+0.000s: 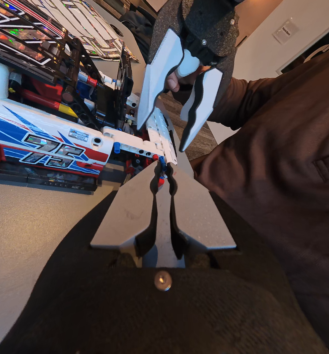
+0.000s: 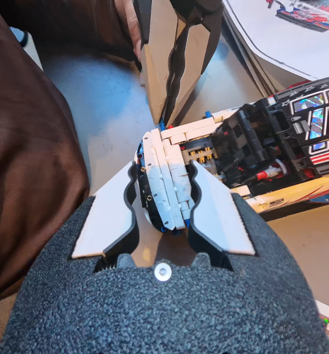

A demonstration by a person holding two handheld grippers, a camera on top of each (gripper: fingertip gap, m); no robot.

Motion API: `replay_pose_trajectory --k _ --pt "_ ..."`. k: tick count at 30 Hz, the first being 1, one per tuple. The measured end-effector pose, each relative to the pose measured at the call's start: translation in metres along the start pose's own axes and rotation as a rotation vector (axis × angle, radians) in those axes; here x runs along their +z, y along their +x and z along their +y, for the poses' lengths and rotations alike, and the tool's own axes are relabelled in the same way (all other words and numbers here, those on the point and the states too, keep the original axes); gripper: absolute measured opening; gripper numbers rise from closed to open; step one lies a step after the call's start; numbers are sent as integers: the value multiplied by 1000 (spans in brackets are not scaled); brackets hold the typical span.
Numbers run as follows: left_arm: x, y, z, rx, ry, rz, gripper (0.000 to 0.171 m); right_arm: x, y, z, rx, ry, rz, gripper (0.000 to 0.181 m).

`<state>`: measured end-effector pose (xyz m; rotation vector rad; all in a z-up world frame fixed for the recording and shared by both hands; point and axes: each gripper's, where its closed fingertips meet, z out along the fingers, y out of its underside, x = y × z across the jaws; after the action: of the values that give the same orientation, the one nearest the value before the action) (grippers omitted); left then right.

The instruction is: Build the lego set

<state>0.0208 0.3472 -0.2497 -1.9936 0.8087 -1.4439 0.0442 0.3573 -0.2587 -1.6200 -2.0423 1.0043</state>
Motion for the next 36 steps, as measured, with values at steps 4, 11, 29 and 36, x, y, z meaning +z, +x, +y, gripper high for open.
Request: replay_pose_trajectory --k 4,11,29,36 --pt "0 0 0 -3 -2 1 3 4 3 0 -46 -22 25 42" --pt "0 -1 0 -2 -4 -2 3 5 1 -8 -35 11 -21 39" --pt "1 -1 1 -11 -11 4 3 6 2 1 -142 -22 26 43" --pt "0 -1 0 -21 -8 13 3 6 2 0 -155 19 55 42"
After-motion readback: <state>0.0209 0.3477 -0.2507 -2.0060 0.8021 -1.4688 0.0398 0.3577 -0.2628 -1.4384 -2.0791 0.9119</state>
